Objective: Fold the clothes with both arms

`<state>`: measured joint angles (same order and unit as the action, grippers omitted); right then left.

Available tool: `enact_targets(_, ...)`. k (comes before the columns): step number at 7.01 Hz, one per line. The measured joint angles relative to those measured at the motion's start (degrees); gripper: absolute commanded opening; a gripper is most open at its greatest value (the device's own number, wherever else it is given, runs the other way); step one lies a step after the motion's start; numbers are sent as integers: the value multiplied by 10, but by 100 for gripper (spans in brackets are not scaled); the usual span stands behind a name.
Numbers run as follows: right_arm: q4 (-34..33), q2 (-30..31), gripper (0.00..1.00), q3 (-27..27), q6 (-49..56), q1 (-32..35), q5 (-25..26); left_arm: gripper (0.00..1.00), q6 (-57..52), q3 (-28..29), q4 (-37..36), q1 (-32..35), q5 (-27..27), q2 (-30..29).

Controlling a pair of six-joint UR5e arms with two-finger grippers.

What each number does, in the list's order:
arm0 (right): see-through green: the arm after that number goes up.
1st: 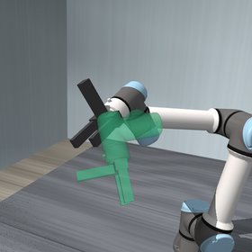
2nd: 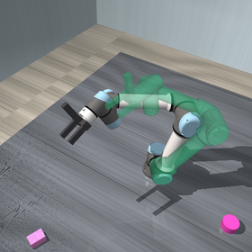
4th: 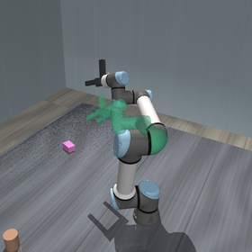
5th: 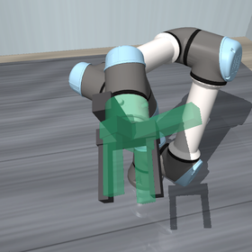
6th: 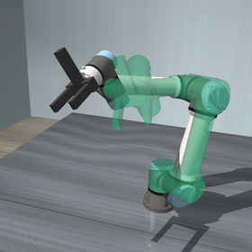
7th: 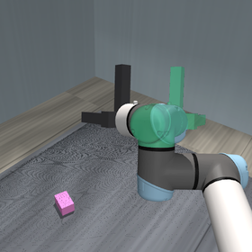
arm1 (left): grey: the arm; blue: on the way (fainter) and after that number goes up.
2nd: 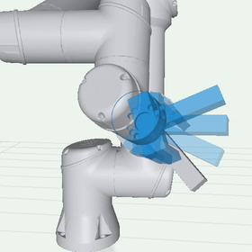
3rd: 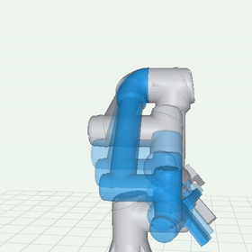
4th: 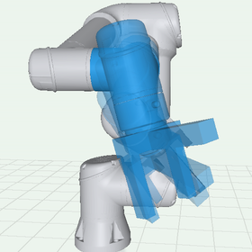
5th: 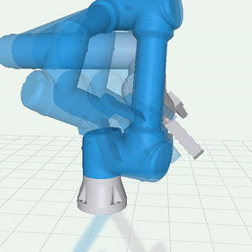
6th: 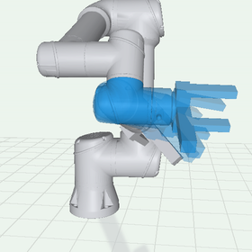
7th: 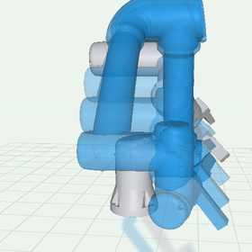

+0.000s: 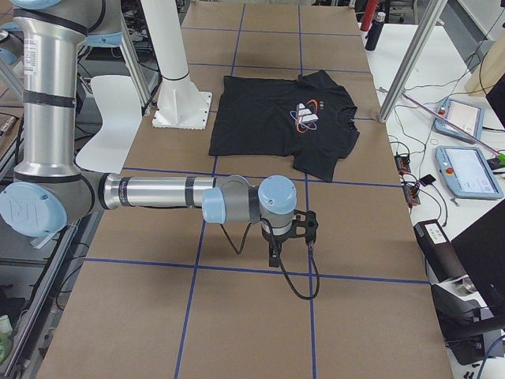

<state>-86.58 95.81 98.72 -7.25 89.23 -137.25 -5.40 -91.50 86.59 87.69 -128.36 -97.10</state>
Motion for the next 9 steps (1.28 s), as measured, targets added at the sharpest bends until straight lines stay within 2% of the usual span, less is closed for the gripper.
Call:
enact_targets(3,5,-52,100,-1,-8,-15,-1,100,8,5,8,-20,-14,-84)
enact_targets(4,6,-83,100,-5,-12,-35,3,100,12,12,29,-40,-20,-113)
enact_targets(6,19,-145,100,-37,-30,-73,8,100,65,23,126,-84,-23,-132)
enact_targets(7,61,-174,100,-72,-48,-93,10,100,103,32,173,-98,-24,-136)
enact_targets(9,187,-214,100,-151,-143,-131,13,100,237,66,260,-132,-25,-154)
